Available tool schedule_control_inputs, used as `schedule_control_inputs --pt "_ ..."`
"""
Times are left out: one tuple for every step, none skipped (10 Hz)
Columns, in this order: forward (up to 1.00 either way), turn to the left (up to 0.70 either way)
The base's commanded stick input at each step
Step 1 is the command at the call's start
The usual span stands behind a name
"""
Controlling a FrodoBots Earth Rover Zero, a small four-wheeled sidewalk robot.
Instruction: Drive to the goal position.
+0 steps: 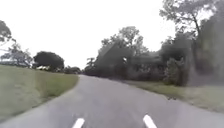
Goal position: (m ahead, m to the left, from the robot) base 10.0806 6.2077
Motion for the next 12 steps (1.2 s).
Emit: schedule_control_inputs --pt "0.69 0.03" --pt "0.69 0.03" --pt "0.69 0.03" --pt "0.69 0.03" --pt "0.69 0.03" --pt "0.69 0.03" --pt "0.69 0.03" --pt "0.69 0.03" --pt "0.69 0.03" --pt "0.69 0.03" --pt "0.69 0.03" --pt "0.69 0.03"
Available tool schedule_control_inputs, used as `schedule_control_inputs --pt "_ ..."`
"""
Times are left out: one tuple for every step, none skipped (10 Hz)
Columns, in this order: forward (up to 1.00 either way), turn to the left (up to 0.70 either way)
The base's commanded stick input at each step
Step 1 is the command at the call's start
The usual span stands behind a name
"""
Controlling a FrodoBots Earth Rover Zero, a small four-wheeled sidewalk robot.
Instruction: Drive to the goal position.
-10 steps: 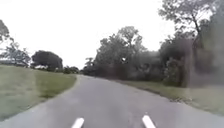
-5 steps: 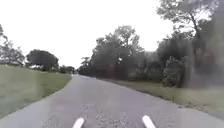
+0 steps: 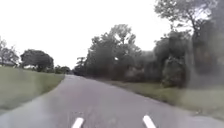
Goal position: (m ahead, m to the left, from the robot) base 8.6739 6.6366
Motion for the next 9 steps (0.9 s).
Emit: schedule_control_inputs --pt "0.69 0.03" --pt "0.69 0.03" --pt "0.69 0.03" --pt "0.69 0.03" --pt "0.69 0.03" --pt "0.69 0.03" --pt "0.69 0.03" --pt "0.69 0.03" --pt "0.69 0.03"
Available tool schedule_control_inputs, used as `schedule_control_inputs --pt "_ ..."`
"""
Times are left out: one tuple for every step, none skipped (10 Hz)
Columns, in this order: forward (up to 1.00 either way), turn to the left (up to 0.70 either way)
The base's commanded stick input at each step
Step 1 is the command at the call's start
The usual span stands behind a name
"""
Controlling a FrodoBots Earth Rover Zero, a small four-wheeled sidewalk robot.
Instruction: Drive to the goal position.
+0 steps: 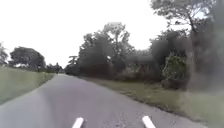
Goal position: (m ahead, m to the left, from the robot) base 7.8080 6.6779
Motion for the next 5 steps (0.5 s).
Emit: schedule_control_inputs --pt "0.69 0.03" --pt "0.69 0.03" --pt "0.69 0.10" --pt "0.69 0.33" --pt "0.69 0.33"
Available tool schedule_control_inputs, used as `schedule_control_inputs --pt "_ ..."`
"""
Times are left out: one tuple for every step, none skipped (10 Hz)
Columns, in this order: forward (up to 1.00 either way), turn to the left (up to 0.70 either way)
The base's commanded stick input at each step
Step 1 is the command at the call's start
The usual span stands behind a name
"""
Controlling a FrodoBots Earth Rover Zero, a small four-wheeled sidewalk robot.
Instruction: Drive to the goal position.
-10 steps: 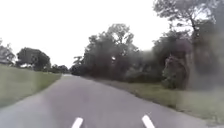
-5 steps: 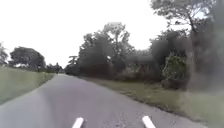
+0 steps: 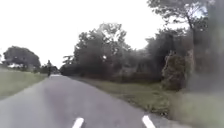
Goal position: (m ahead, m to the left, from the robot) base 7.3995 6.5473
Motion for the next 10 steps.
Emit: schedule_control_inputs --pt "0.69 0.33" --pt "0.69 0.33" --pt "0.69 0.33" --pt "0.69 0.33" --pt "0.69 0.33" --pt "0.69 0.33" --pt "0.69 0.33" --pt "0.69 0.33" --pt "0.69 0.33" --pt "0.69 0.33"
